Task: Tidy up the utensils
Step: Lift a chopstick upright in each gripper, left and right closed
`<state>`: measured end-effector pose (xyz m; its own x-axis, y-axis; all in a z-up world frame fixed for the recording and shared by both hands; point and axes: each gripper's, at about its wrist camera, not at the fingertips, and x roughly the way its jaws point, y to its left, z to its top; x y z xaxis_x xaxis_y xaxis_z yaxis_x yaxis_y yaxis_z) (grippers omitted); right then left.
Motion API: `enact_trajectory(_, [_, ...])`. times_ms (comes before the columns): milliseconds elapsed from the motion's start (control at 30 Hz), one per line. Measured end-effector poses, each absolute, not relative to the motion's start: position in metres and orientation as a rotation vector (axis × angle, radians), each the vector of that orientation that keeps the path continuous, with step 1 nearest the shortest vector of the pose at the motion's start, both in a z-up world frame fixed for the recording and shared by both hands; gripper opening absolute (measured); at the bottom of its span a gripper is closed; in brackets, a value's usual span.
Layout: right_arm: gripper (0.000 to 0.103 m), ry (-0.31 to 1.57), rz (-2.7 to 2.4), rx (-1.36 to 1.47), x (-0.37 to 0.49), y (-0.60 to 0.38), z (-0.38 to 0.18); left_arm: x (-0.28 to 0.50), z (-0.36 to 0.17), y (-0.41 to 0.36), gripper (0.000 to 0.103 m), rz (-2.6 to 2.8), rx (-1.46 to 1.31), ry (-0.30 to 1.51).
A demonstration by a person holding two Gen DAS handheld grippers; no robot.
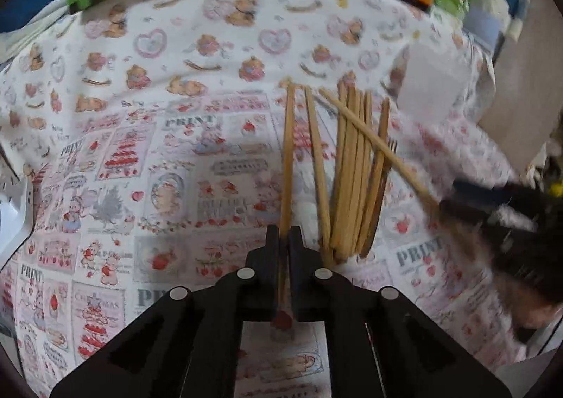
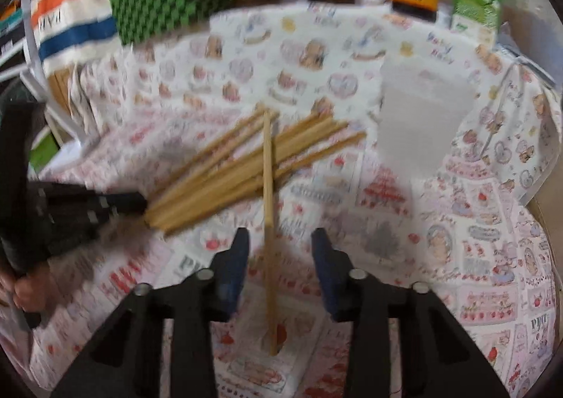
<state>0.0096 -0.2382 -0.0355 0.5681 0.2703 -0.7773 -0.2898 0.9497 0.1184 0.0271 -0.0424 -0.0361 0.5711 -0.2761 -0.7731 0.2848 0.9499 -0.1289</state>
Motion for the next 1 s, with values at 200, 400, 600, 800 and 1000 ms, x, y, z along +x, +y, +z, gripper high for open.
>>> enact_trajectory(200, [0.021,0.953,0.326,-0.039,0.011,-0.235,-0.043,0.003,0.005,-0.017,0.004,-0.339,-0.101,0.659])
enact_trajectory(400, [0.006,0.88,0.306,-0.005,0.006,-0.243,-0.03,-0.009,0.028,0.008,0.004,-0.244,-0.19,0.458])
enact_trajectory(600, [0.006,0.64,0.311,0.086,-0.018,-0.26,0.013,-0.022,0.034,0.014,0.003,-0.238,-0.221,0.359])
enact_trajectory(800, [0.006,0.426,0.288,0.155,-0.043,-0.278,0.045,-0.044,0.047,0.018,0.003,-0.23,-0.216,0.23])
enact_trajectory(1000, [0.006,0.286,0.269,0.179,-0.065,-0.292,0.07,-0.064,0.066,0.023,0.003,-0.227,-0.189,0.107])
